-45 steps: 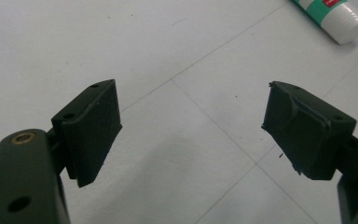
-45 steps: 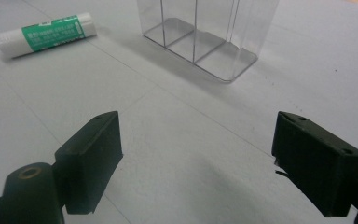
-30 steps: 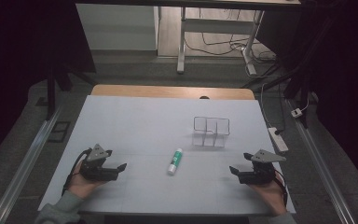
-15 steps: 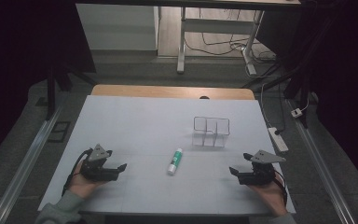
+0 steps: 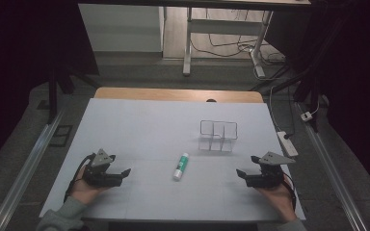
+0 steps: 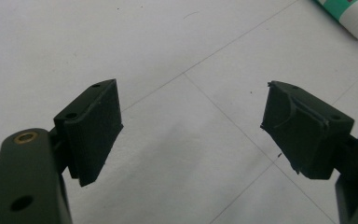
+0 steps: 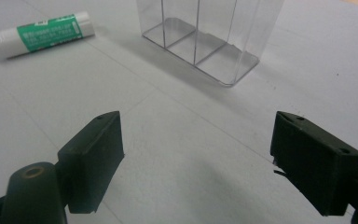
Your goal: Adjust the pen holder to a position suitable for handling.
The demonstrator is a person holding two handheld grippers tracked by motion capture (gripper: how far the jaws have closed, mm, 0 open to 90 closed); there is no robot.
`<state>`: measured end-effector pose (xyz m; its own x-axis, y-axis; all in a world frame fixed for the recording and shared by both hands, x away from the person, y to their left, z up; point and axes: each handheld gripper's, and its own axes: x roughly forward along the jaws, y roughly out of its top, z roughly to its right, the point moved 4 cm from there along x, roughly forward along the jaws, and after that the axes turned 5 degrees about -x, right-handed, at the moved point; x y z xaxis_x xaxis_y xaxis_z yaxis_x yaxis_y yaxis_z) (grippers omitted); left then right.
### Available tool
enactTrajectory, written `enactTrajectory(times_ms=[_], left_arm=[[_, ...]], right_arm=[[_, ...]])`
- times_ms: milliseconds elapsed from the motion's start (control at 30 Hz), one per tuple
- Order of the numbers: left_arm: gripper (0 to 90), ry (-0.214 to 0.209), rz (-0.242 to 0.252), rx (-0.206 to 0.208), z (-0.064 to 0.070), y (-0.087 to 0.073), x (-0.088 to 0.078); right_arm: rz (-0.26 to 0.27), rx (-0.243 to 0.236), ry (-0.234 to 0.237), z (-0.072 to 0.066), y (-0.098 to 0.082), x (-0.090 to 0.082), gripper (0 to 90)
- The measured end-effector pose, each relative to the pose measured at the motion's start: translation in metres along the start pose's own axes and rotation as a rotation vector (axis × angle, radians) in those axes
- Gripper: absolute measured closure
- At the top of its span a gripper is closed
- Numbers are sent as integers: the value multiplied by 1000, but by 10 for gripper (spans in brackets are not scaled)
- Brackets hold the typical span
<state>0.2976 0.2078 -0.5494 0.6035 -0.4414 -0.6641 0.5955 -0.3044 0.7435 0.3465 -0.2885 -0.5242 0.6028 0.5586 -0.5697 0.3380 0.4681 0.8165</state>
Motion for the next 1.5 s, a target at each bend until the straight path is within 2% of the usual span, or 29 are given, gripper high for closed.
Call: enactTrajectory(times_ms=[133,367,400,500,700,733,767,833,867,900,933,1000,1033,1100,1267,1400,1500], left_arm=[[193,3,-3,3,0,0,0],[192,1,-5,-2,-1,-1,0],[192,1,-7,-1,-1,-1,1],[192,1,-7,1,-1,-1,1],[193,1,-8,-1,-1,-1,1],[193,1,-9,-2,-1,-1,1],[193,-1,-9,-3,-2,-1,1],[193,1,-11,-3,-2,-2,1],[193,0,-13,-6,-3,-2,1],[193,0,-13,-6,-3,-2,1],[193,0,-13,-7,-3,-2,2],[193,0,-15,-6,-3,-2,2],[193,0,-16,-5,-3,-2,2],[193,1,-17,-3,-3,-3,2],[193,-1,-18,-6,-4,-3,2],[193,-2,-19,-5,-4,-3,2],[193,-2,-20,-5,-3,-3,3]], right_arm=[[-6,-3,-6,0,5,3,175],[-16,0,-39,4,16,7,258],[-6,11,-46,6,21,8,318],[-8,27,-72,11,26,11,392],[-26,17,-89,18,33,22,550],[-26,17,-89,18,33,22,550],[-37,16,-98,20,33,27,615],[-48,12,-105,21,33,28,633],[-56,13,-121,24,33,33,706],[-54,12,-126,25,34,35,743],[-54,12,-126,25,34,35,743],[-53,6,-145,30,38,39,865],[-46,10,-151,31,39,41,897],[-41,12,-167,34,43,43,898],[-56,23,-164,39,48,55,898],[-61,31,-178,41,47,62,898],[-83,40,-180,44,43,68,898]])
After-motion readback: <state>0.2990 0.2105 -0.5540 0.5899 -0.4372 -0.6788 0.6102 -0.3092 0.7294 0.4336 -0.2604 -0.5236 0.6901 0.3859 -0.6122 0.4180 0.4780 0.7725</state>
